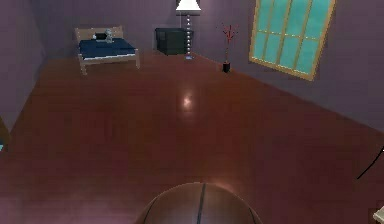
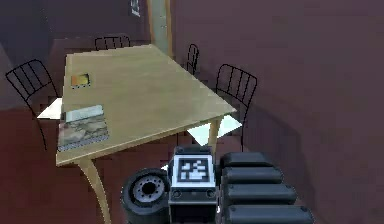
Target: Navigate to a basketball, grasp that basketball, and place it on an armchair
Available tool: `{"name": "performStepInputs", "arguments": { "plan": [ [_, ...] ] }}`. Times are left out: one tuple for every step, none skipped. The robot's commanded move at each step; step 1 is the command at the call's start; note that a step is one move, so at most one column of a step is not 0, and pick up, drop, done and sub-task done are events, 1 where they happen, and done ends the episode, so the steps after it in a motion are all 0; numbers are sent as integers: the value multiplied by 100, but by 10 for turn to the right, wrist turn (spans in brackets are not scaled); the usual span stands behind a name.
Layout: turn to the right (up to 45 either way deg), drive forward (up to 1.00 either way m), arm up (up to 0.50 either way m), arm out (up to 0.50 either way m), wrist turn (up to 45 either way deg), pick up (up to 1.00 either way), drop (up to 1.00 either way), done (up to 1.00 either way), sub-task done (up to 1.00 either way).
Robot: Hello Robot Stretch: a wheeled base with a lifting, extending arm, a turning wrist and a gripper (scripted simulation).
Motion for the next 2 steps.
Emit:
{"name": "performStepInputs", "arguments": {
  "plan": [
    [0, 20, 0, 0, 0, 0, 0, 0, 0],
    [-90, 0, 0, 0, 0, 0, 0, 0, 0]
  ]
}}
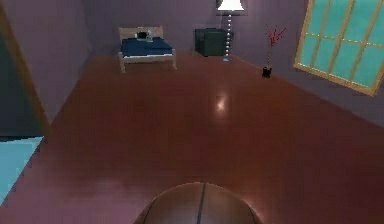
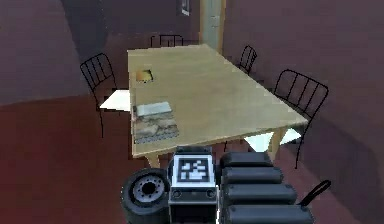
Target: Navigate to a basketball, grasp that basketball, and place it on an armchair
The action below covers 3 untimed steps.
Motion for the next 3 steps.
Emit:
{"name": "performStepInputs", "arguments": {
  "plan": [
    [0, 100, 0, 0, 0, 0, 0, 0, 0],
    [0, 100, 0, 0, 0, 0, 0, 0, 0],
    [0, 100, 0, 0, 0, 0, 0, 0, 0]
  ]
}}
